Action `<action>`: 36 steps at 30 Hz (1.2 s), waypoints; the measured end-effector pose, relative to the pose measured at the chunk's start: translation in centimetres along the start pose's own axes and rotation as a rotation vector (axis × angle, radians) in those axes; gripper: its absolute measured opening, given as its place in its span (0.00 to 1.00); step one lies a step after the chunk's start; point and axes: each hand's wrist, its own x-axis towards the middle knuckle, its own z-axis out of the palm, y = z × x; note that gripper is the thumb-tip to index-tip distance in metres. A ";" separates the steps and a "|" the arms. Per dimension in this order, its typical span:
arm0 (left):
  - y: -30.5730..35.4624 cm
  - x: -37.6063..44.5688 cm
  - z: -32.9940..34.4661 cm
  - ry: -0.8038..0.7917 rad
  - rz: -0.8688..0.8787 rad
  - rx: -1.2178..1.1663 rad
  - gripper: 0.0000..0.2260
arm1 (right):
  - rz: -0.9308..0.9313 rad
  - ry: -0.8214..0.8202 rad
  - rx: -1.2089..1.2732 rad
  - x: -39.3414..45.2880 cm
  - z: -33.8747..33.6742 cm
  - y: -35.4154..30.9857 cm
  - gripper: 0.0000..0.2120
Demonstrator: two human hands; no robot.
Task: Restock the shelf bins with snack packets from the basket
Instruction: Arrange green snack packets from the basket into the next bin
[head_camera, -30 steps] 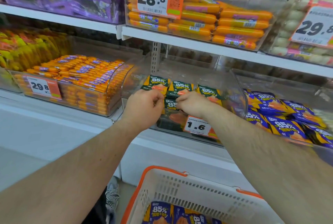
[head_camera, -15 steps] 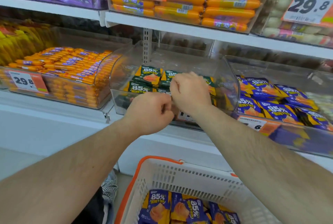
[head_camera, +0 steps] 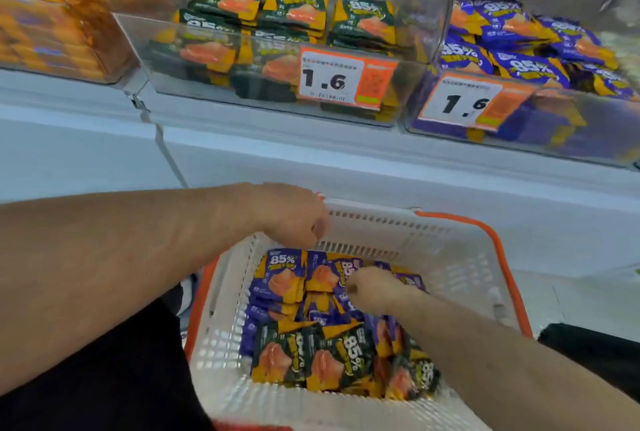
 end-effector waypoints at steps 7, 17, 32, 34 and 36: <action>-0.4 1.2 0.1 -0.005 -0.026 -0.027 0.07 | 0.098 -0.209 0.041 0.0 4.7 0.5 0.08; -0.6 0.8 -0.3 -0.012 -0.090 -0.031 0.11 | 0.122 -0.246 0.047 0.4 6.3 -0.8 0.10; -0.7 -0.9 -0.6 -0.058 -0.101 -0.054 0.14 | -0.002 0.038 -0.042 -1.1 -5.0 -1.2 0.12; -0.8 -1.1 -0.6 -0.065 -0.095 -0.059 0.14 | 0.016 0.096 -0.041 -1.6 -5.5 -1.1 0.11; -0.9 -1.4 -0.5 -0.077 -0.089 -0.052 0.14 | 0.023 0.120 -0.066 -2.1 -5.6 -1.1 0.10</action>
